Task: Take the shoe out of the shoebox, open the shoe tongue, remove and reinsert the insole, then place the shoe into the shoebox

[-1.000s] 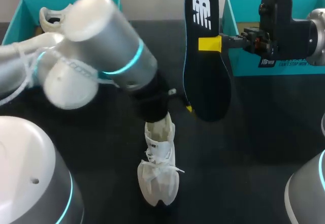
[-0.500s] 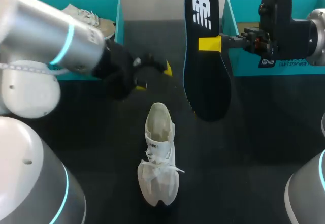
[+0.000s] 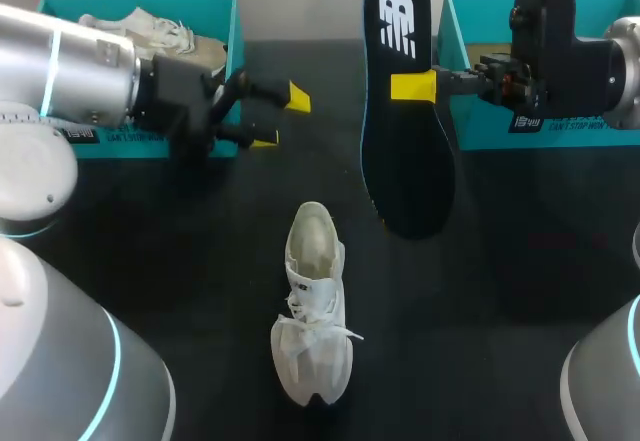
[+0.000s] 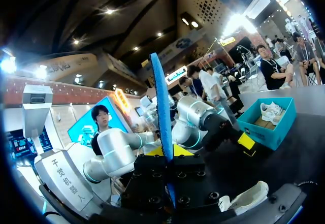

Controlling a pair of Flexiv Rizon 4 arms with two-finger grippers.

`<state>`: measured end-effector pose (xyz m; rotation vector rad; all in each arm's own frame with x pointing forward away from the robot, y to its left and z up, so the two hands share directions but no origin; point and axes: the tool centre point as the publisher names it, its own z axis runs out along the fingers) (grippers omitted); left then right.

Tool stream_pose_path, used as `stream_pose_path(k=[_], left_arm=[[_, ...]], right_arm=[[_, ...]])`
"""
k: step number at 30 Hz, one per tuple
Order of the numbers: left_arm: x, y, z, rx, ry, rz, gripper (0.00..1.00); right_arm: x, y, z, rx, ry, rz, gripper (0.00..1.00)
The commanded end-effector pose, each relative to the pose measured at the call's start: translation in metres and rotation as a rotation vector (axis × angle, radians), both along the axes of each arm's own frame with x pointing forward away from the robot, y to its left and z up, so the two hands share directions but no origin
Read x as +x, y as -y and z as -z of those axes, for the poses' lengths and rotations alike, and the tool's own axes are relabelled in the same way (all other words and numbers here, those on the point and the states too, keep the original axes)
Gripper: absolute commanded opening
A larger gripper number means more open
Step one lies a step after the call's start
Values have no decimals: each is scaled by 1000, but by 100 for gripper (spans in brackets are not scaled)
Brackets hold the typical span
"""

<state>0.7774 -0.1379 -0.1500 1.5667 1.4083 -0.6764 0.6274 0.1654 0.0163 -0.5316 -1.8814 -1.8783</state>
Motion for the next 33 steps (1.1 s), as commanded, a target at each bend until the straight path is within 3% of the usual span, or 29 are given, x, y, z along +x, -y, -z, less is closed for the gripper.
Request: stream_pose_path(k=[1, 9, 15, 21, 33], left_arm=[[2, -1, -2, -84, 34, 13, 100], [20, 3, -25, -262, 49, 150, 100], [25, 7, -39, -288, 50, 178, 100], [24, 9, -48, -301, 54, 177, 100], [30, 1, -52, -405, 1, 172, 100]], right_arm=[[1, -2, 0, -2, -2, 0, 0], [1, -2, 0, -2, -2, 0, 0], [1, -2, 0, -2, -2, 0, 0], [26, -8, 5, 4, -68, 14, 0], [94, -20, 25, -38, -230, -14, 0]])
